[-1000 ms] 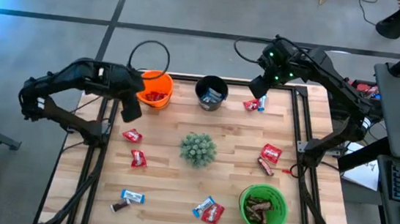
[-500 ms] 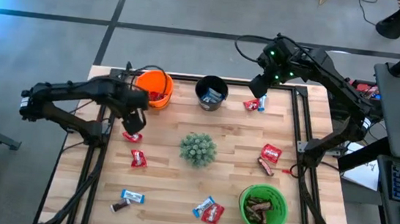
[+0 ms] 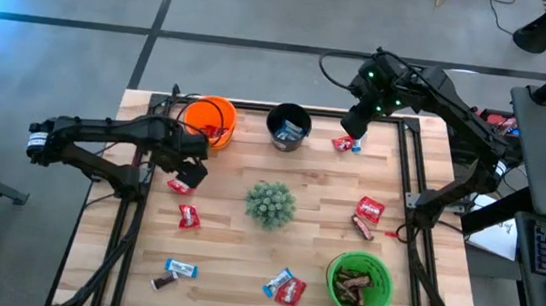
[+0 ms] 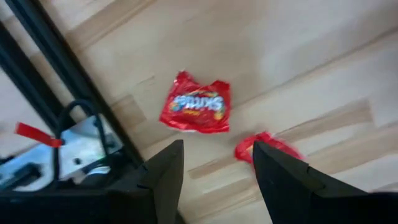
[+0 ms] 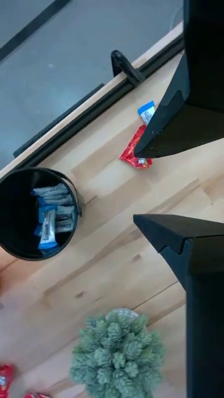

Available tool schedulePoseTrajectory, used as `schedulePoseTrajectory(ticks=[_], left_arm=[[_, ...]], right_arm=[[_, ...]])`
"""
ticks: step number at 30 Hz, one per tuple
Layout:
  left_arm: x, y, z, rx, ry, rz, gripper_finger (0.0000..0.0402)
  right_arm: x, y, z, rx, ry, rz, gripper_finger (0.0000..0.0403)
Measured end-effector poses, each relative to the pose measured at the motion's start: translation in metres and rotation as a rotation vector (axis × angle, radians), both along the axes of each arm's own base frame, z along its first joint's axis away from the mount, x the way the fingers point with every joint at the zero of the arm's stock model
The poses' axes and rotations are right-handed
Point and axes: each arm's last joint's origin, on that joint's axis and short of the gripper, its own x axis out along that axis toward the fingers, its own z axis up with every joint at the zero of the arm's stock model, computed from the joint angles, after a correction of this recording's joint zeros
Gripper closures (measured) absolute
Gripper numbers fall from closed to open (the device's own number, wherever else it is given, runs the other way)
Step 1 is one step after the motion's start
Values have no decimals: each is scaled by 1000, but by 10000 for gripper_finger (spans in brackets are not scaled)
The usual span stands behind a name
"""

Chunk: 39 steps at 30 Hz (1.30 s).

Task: Organize candy in baskets
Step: Put the red candy into the orange bucket

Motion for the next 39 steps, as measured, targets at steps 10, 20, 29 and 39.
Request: schedulePoseTrajectory(ticks=[10,20,29,39], left_arm=[[3,-4,0,-1,-26,41,228],[-3,-12,-32,-61,38,50,228],[-7,-15,-65,-94,39,25,228],[-7,-15,-86,-110,-7,10,228]], right_arm=[[3,9,2,-21,4,68,257],[3,18,-1,6,46,98,255],[3,18,-1,7,46,96,261],[3,18,-1,12,44,86,262]])
